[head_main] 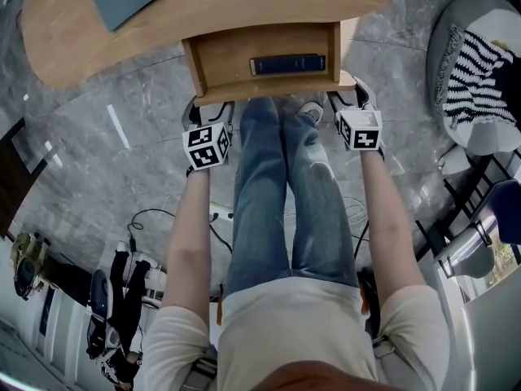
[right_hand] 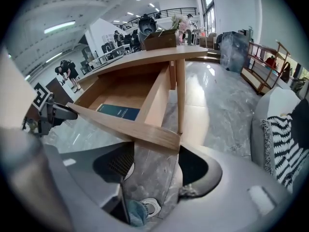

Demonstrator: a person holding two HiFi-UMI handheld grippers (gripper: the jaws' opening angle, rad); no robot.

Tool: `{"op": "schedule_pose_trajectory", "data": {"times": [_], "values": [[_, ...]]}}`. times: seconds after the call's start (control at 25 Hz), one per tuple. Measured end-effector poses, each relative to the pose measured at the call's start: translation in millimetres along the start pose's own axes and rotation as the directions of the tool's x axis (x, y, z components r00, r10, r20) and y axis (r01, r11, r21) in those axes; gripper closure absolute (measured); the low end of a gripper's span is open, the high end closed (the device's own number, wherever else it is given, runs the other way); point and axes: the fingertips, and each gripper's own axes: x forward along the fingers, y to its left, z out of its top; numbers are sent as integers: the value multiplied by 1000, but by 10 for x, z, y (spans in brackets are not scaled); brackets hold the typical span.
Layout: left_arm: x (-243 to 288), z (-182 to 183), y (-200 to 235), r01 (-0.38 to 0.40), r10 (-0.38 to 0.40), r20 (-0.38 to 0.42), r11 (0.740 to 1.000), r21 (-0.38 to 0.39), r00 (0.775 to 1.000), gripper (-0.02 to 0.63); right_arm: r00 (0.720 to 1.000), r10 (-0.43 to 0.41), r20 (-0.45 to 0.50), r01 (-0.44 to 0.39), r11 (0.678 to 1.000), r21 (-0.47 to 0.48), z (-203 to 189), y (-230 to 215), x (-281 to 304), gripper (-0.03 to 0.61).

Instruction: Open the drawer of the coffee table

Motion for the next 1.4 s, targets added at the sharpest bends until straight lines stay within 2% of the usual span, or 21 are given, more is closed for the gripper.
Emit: {"op": "schedule_pose_trajectory", "data": {"times": [1.12, 1.4], "values": [[-43, -701, 56, -42, 42, -118, 999, 2, 992, 242, 996, 5, -93, -2, 1000, 27, -718, 186, -36, 311], [47, -804, 48, -51, 49, -155, 999, -9, 987, 246, 992, 7, -123, -4, 1000, 20, -795, 140, 54, 311]]}}
